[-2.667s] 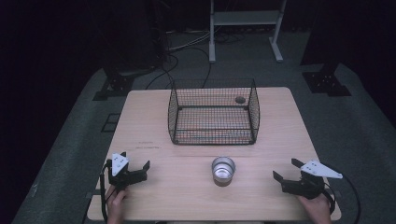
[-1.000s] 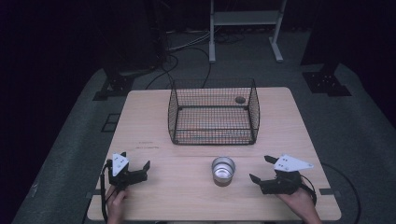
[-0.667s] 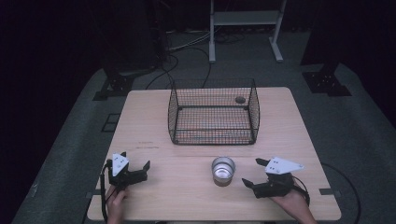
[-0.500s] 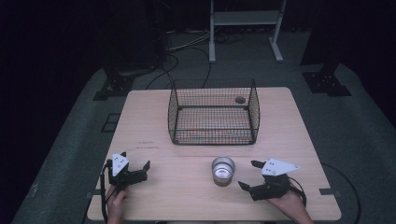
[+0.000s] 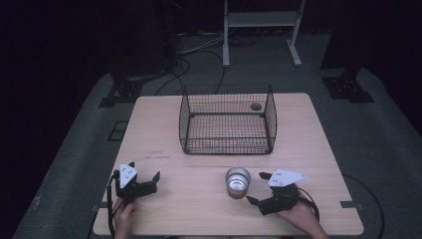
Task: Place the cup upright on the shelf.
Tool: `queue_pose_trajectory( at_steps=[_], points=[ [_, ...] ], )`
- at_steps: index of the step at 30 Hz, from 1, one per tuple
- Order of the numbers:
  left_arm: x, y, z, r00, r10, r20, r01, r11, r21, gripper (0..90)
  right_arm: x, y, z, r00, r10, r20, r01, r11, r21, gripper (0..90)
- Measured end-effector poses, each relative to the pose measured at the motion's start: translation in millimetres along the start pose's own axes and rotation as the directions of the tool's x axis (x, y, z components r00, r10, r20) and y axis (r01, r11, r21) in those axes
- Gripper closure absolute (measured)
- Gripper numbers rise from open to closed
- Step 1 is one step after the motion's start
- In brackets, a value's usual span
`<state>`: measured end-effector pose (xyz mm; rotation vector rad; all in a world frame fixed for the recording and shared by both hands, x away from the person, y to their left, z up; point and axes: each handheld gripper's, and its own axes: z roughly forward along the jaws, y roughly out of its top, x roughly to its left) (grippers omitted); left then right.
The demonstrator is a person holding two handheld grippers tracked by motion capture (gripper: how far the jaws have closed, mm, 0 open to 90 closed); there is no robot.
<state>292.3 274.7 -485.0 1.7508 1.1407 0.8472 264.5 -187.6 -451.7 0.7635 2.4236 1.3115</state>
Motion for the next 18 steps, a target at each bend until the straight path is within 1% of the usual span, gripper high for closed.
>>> queue_pose_trajectory(
  at_steps=[4, 7, 8, 10, 12, 14, 18],
  points=[
    [0.0, 0.0, 0.0, 1.0000, 0.000, 0.000, 0.000, 1.0000, 0.000, 0.0, 0.0, 1.2, 8.1, 1.0000, -0.001, -0.007, 0.001, 1.000, 0.015, 9.3],
    [0.0, 0.0, 0.0, 1.0000, 0.000, 0.000, 0.000, 1.0000, -0.001, 0.0, -0.2, 1.5, 12.3, 0.9999, 0.006, -0.010, -0.006, 1.000, 0.022, 9.2],
    [0.1, 0.0, 0.0, 1.0000, -0.001, 0.000, 0.001, 1.0000, -0.001, 0.0, -1.0, 1.8, 15.1, 0.9999, 0.015, -0.007, -0.014, 1.000, 0.025, 8.9],
    [0.1, 0.0, 0.0, 1.0000, -0.001, 0.000, 0.001, 1.0000, -0.001, 0.0, -1.5, 1.9, 16.2, 0.9998, 0.019, -0.009, -0.019, 1.000, 0.024, 8.9],
    [0.0, 0.0, -0.1, 1.0000, -0.001, 0.000, 0.001, 1.0000, -0.002, 0.0, -3.3, 2.5, 19.0, 0.9992, 0.036, -0.019, -0.035, 0.999, 0.018, 8.3],
    [0.0, 0.0, -0.1, 1.0000, -0.002, 0.000, 0.002, 1.0000, -0.002, 0.0, -4.2, 3.3, 21.9, 0.9989, 0.044, -0.019, -0.043, 0.999, 0.018, 7.0],
    [0.1, -0.1, -0.1, 1.0000, -0.002, 0.000, 0.002, 1.0000, -0.002, 0.0, -4.6, 4.1, 25.5, 0.9988, 0.045, -0.020, -0.045, 0.999, 0.018, 6.6]
  ],
)
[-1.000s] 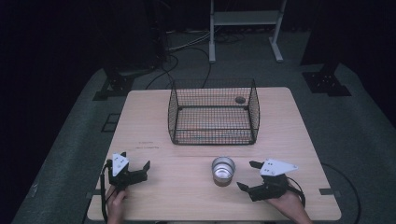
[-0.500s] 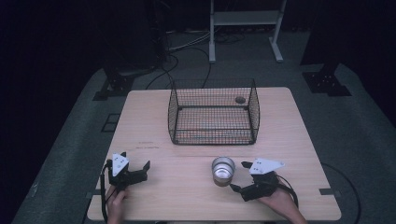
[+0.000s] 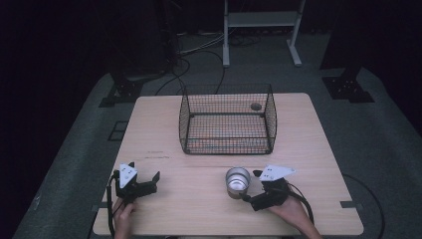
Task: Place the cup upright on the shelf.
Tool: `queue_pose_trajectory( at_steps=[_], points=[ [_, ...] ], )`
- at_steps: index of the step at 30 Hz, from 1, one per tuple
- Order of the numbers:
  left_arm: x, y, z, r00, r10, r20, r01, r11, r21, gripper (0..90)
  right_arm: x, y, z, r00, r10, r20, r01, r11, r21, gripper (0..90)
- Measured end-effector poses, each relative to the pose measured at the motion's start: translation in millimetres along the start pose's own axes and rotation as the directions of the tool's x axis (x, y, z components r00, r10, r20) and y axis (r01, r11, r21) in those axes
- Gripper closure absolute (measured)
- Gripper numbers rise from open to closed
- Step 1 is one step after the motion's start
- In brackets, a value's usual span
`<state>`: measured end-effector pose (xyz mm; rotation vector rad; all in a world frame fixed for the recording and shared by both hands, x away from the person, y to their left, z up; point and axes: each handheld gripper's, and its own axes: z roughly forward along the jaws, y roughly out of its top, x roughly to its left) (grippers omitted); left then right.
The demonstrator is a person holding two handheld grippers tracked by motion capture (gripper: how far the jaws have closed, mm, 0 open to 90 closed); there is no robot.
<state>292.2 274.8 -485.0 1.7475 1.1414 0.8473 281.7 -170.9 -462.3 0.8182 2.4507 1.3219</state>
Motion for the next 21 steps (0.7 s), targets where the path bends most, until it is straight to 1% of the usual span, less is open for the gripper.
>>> queue_pose_trajectory(
  at_steps=[9, 18, 21],
  points=[
    [-0.1, 0.0, 0.0, 1.0000, 0.001, 0.000, -0.001, 1.0000, 0.000, 0.0, 1.3, 4.1, 12.2, 1.0000, 0.006, -0.006, -0.006, 1.000, 0.012, 5.0],
    [0.0, 0.0, -0.2, 1.0000, 0.000, 0.000, 0.000, 1.0000, -0.001, 0.0, 4.7, 9.9, 23.3, 0.9998, -0.017, -0.006, 0.017, 1.000, 0.013, 4.4],
    [0.1, 0.0, -0.2, 1.0000, -0.001, 0.000, 0.001, 1.0000, -0.002, 0.0, 4.6, 10.4, 25.9, 0.9999, -0.014, -0.006, 0.014, 1.000, 0.016, 4.4]
  ],
)
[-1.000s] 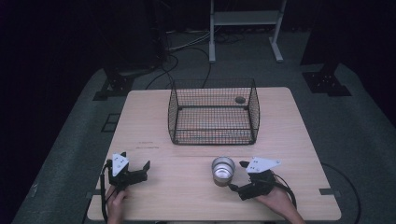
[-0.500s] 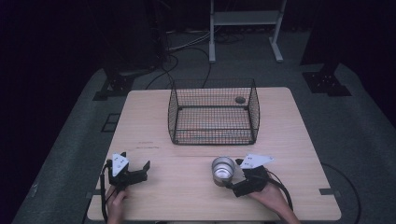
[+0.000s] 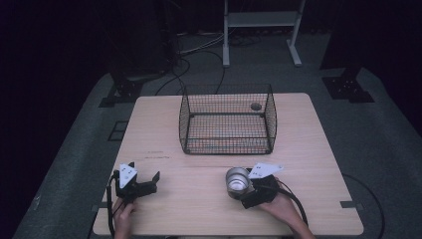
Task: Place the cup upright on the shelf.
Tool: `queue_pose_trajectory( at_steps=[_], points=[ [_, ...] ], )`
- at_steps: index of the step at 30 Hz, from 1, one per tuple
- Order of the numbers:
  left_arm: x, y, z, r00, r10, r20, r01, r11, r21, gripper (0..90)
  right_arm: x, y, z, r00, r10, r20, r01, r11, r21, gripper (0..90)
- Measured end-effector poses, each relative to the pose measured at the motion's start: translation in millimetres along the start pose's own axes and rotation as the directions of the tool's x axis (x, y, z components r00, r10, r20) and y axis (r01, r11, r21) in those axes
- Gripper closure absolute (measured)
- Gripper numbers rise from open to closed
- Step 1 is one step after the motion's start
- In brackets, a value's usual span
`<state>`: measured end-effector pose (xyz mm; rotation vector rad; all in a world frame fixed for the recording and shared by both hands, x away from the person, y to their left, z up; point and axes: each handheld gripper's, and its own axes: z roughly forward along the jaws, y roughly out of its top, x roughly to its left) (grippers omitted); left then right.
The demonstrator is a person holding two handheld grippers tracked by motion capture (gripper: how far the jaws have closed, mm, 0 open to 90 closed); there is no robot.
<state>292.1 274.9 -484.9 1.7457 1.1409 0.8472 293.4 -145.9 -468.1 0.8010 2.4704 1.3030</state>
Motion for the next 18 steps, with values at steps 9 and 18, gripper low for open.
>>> queue_pose_trajectory(
  at_steps=[9, 18],
  points=[
    [0.0, 0.0, 0.0, 1.0000, -0.001, 0.000, 0.001, 1.0000, -0.001, 0.0, 0.9, 2.8, 4.7, 1.0000, 0.000, 0.010, 0.000, 1.000, -0.015, 9.8],
    [0.1, 0.0, -0.1, 1.0000, -0.001, -0.001, 0.001, 1.0000, -0.001, 0.0, 0.5, 3.3, 4.0, 0.9999, -0.011, 0.009, 0.011, 1.000, -0.022, 16.6]
  ],
)
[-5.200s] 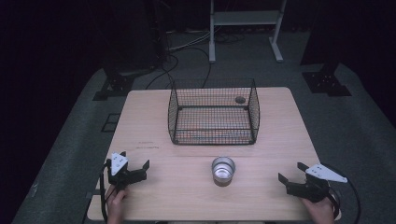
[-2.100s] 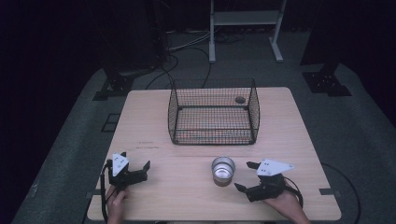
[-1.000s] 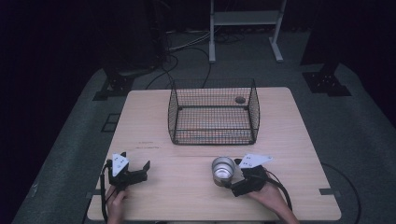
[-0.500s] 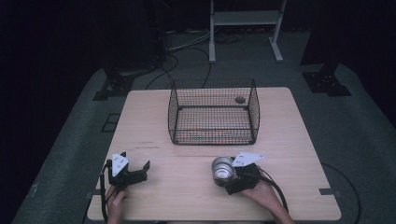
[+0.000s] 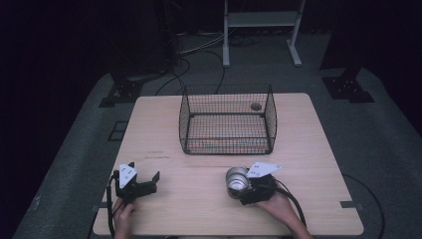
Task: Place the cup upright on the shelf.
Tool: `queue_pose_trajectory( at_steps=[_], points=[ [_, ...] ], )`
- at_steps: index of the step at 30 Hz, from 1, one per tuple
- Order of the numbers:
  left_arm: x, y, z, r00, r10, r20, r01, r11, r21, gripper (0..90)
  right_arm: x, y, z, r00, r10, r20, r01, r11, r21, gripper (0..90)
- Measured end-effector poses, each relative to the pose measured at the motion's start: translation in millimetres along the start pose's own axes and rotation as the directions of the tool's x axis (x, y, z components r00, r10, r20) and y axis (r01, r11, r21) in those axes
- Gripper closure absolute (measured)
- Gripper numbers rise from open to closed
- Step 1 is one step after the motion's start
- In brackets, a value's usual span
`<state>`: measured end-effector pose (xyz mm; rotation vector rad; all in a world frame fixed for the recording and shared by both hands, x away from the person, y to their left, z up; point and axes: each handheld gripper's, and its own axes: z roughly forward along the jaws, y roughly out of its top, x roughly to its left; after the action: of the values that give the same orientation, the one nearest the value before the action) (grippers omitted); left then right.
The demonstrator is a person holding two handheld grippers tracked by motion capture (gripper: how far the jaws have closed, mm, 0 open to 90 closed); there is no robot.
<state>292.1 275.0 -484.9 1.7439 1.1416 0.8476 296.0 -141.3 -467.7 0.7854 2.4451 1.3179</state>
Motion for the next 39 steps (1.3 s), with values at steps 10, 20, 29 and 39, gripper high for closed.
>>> queue_pose_trajectory(
  at_steps=[10, 20, 29, 39],
  points=[
    [-0.2, 0.0, 0.0, 1.0000, 0.001, 0.000, -0.001, 1.0000, 0.000, 0.0, -7.0, 2.8, -7.6, 0.9990, 0.045, 0.006, -0.045, 0.999, -0.008, 17.7],
    [-0.3, 0.0, 0.0, 1.0000, 0.004, 0.000, -0.004, 1.0000, 0.001, 0.0, -20.6, 23.9, -23.5, 0.9957, 0.092, -0.009, -0.093, 0.995, -0.026, 17.8],
    [-0.3, 0.0, -0.1, 1.0000, 0.005, 0.000, -0.005, 1.0000, 0.002, 0.0, -28.5, 49.2, -35.3, 0.9947, 0.096, -0.038, -0.098, 0.994, -0.042, 17.8],
    [-0.4, 0.0, -0.1, 1.0000, 0.006, 0.001, -0.006, 1.0000, 0.004, 0.0, -36.8, 73.8, -40.5, 0.9968, 0.078, -0.018, -0.078, 0.997, -0.024, 17.8]
  ],
)
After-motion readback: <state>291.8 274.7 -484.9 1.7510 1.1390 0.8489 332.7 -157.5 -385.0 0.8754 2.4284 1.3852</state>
